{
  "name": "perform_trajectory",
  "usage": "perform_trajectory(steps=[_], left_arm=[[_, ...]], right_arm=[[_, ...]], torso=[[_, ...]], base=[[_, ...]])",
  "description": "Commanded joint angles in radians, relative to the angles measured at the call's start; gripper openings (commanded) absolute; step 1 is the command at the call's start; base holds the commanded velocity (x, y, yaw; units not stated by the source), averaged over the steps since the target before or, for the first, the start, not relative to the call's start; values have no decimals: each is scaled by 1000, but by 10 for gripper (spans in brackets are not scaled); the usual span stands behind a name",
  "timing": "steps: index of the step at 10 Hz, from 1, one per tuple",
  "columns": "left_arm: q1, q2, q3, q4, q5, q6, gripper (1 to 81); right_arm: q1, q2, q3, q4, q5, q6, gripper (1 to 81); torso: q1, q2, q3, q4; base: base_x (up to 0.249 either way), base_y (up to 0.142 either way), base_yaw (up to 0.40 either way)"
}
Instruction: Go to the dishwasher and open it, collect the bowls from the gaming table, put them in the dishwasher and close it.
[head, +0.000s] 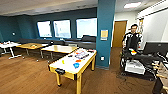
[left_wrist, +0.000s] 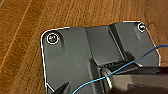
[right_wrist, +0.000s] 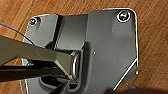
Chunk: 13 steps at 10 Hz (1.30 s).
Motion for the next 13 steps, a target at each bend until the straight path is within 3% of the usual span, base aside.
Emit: perform_trajectory(steps=[1,10,13], left_arm=[[-50,-5,-2,-5,46,-2,811],[-48,-7,-2,1,46,0,811],[-49,-5,-2,2,46,0,811]], right_arm=[[58,-4,-1,-2,-50,-5,811],[56,-3,-1,-2,-51,-6,811],[53,-4,-2,0,-50,-6,811]], torso=[[0,0,0,0],[0,0,0,0],[-1,-1,0,0]], base=[[0,0,-136],[0,0,0],[92,0,0]])
